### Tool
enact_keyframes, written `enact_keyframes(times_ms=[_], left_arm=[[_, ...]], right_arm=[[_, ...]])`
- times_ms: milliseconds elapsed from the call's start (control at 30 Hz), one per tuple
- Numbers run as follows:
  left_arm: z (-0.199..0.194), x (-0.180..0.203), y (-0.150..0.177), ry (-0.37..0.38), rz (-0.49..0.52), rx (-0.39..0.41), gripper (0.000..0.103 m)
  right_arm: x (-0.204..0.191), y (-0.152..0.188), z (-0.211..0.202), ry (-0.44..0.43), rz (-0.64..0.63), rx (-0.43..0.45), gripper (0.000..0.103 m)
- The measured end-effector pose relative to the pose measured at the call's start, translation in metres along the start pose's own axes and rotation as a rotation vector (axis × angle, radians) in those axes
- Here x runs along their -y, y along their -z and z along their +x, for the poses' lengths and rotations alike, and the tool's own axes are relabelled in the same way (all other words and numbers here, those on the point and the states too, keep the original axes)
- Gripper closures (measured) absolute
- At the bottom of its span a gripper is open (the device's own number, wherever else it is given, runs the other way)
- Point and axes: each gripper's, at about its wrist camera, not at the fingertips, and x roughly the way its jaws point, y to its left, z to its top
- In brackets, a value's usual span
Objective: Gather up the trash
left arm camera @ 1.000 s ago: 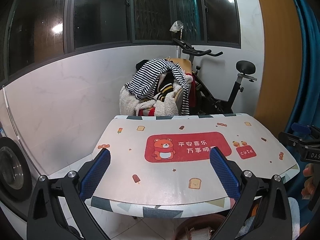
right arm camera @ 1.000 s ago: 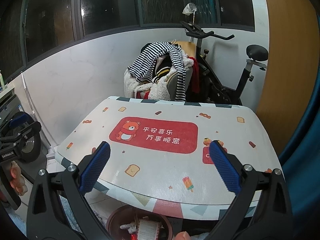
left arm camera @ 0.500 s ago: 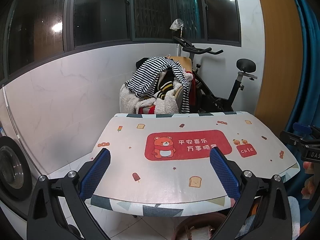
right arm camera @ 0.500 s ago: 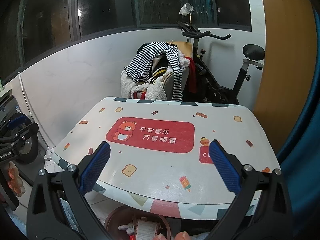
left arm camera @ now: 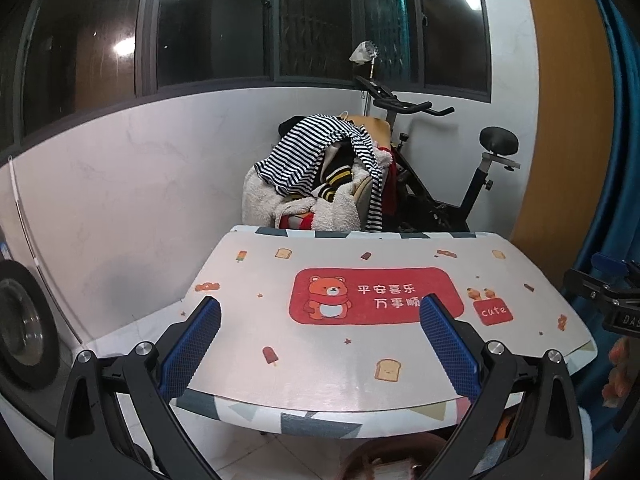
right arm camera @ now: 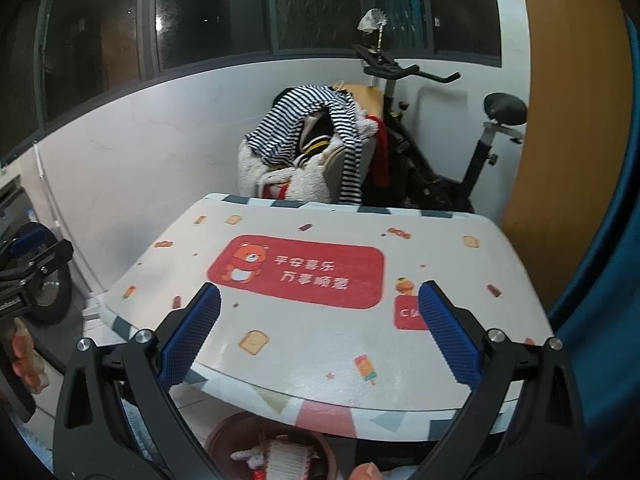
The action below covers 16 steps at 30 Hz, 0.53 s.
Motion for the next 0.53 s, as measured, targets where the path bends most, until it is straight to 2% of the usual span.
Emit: enact_keyframes(times_ms=[167,300,433,533], left_arm=[[0.002,0.009,-0.003,-0.021,0.018,0.010,0.006],[0.002,0.014,-0.004,0.000,0.037,0.010,0.006],[-0.002,0.017,-0.008,0.022,0.053,0.012,0.006],[0.000,0.021,-0.012,-0.015,0.074,-0.009,0.006]], right_arm=[[-0.002,-0.003,-0.001,0.035,-0.002,0.012,0.006],[-0.003,-0.006,-0.003,0.076,-0.006,0.020,0.006],[-0.001,-0.007,-0.006,0.066,0.008,0.029,0.006],[0.002,-0.007,-0.008,0.085,0.010,0.038,0.006]])
